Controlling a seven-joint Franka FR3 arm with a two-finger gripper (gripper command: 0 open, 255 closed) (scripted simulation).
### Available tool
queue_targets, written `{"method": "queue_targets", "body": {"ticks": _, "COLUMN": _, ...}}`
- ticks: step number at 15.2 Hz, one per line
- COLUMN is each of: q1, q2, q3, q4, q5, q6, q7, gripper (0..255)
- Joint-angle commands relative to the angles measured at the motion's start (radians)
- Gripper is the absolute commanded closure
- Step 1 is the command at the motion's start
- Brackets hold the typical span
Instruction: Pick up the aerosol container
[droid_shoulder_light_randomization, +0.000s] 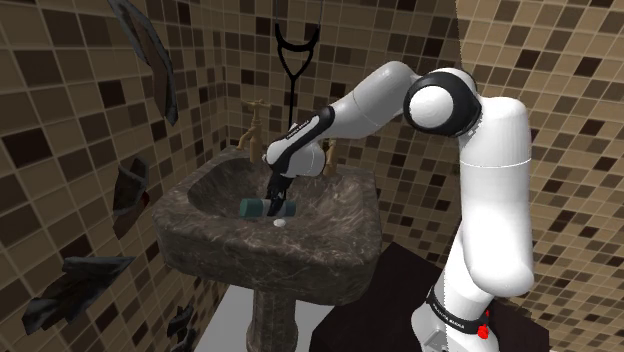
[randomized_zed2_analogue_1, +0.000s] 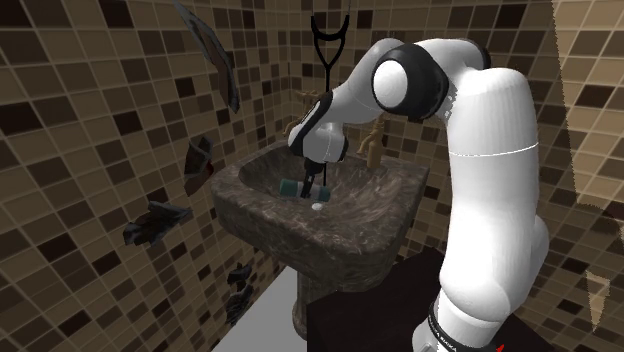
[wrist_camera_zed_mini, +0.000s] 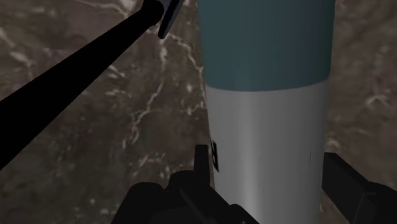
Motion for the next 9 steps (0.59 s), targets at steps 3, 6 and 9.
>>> {"method": "queue_targets", "body": {"ticks": 3, "q1": 0.013, "q2": -0.041, "q3": -0.019, "q4": 0.0, "q5": -0.036, "q6": -0.037, "q7": 0.035, "gripper": 255}}
{"method": "queue_targets", "body": {"ticks": 6, "q1": 0.021, "q2": -0.07, "q3": -0.031, "q4": 0.002, "q5": -0.062, "q6": -0.066, "q7": 0.06, "gripper": 255}}
{"method": "queue_targets", "body": {"ticks": 9, "q1": 0.024, "q2": -0.081, "q3": -0.036, "q4": 0.004, "q5": -0.072, "q6": -0.077, "q7": 0.069, "gripper": 255}}
